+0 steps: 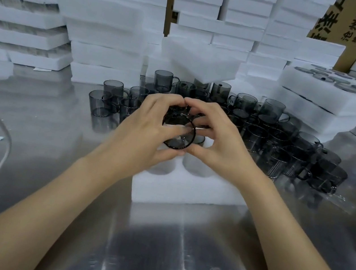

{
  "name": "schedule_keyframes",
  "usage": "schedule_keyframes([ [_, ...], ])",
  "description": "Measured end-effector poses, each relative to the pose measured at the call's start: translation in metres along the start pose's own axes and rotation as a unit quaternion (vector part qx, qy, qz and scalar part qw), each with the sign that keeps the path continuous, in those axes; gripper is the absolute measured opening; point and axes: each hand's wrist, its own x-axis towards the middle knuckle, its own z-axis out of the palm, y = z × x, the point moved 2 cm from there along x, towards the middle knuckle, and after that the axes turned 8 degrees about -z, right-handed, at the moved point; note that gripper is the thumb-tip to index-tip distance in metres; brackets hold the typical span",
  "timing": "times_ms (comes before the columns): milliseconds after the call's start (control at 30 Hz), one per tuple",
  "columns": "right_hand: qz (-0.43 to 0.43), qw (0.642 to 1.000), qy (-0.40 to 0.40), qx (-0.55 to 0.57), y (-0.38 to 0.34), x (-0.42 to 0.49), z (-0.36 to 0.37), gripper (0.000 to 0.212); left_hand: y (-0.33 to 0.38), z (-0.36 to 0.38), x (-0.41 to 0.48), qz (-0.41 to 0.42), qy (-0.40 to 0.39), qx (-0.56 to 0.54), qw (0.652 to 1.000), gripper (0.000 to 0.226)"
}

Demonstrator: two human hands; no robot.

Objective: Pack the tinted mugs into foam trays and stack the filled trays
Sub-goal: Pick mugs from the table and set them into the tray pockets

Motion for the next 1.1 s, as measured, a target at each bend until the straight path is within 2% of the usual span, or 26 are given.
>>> schedule_keyframes([
  [167, -0.023, 0.999, 0.043, -0.018, -0.003, 0.001, 0.0, 0.074, 0.0, -0.001, 0.0, -0.014, -0.003, 0.028, 1.0, 0.033],
  [433, -0.063, 0.995, 0.045, -0.066, 0.001, 0.001, -0.001, 0.069, 0.003, -0.003, 0.0, -0.014, -0.027, 0.024, 0.999, 0.024],
  [667, -0.087, 0.99, 0.043, -0.104, -0.001, 0.001, -0.001, 0.065, 0.007, -0.007, 0.003, -0.05, -0.036, 0.032, 0.998, 0.03],
  [800, -0.085, 0.989, 0.047, -0.114, -0.002, 0.001, -0.002, 0.062, 0.008, -0.011, 0.002, -0.061, -0.038, 0.023, 0.997, 0.023],
  [967, -0.072, 0.986, 0.07, -0.135, 0.003, 0.0, -0.004, 0.064, 0.008, -0.014, 0.001, -0.08, -0.029, 0.008, 0.996, 0.014],
  [1067, -0.056, 0.984, 0.095, -0.142, 0.007, -0.001, -0.006, 0.07, 0.005, -0.016, 0.003, -0.063, 0.004, 0.005, 0.998, 0.009],
  [1100, -0.053, 0.982, 0.104, -0.145, 0.008, -0.001, -0.007, 0.071, 0.003, -0.016, 0.004, -0.08, 0.022, -0.006, 0.996, 0.008],
])
